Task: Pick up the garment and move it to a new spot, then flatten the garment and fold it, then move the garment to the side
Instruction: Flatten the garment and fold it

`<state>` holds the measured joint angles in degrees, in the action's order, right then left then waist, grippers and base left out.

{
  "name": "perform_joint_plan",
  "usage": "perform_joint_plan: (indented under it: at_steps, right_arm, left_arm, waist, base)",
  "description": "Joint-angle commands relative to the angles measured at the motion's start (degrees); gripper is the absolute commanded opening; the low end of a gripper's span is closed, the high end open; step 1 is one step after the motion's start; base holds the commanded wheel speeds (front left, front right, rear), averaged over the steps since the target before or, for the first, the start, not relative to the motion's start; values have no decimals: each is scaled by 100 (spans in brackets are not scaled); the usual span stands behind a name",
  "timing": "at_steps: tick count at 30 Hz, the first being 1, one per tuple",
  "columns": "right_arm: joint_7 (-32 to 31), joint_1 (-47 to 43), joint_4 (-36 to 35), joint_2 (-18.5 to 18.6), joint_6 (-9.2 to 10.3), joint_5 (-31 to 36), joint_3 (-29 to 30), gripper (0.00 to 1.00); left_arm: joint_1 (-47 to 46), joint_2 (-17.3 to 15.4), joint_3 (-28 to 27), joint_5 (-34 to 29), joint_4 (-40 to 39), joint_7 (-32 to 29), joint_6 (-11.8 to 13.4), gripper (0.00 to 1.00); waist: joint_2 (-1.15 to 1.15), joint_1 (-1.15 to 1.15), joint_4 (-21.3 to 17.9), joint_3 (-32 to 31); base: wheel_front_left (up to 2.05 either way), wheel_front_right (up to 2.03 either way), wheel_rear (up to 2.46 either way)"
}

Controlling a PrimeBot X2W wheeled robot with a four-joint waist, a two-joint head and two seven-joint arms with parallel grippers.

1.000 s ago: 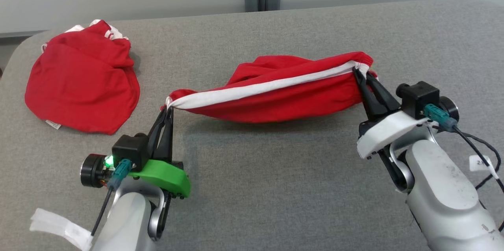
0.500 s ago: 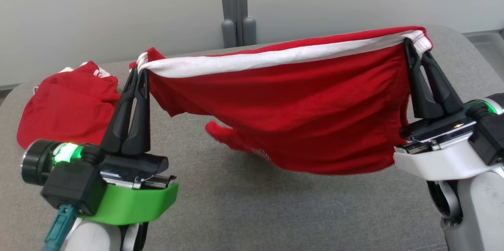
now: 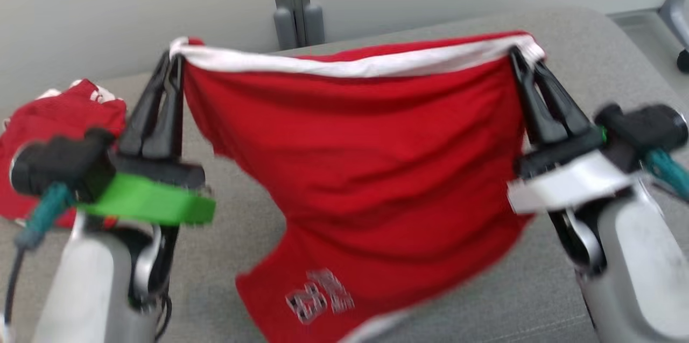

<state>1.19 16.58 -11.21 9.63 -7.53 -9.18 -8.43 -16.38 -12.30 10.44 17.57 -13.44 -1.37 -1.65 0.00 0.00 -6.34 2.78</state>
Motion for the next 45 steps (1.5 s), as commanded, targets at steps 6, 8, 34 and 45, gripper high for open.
perform_joint_plan:
  at_steps: [6,8,34,45]
  right_arm:
    - [459,2312,1952,13,7,-124,-399,0]
    - [642,3038,2562,-34,8,-95,-455,0]
    - [1407,3124,3948,-481,9,513,-463,0]
    - [1403,1054,2297,-421,8,3,-410,0]
  left_arm:
    - [-2243,-144,-50,80,1621,-5,-316,0]
    - [-2990,-175,-44,4,2125,95,-350,0]
    - [-2995,106,346,110,3981,1644,-534,0]
    - [-473,10,163,211,1950,1655,-212,0]
  waist:
    - [0,0,158,1083]
    - [0,0,200,1247]
    - [0,0,495,2181]
    - [0,0,460,1230]
  base:
    - [0,0,0]
    - [0,0,0]
    - [0,0,0]
    - [0,0,0]
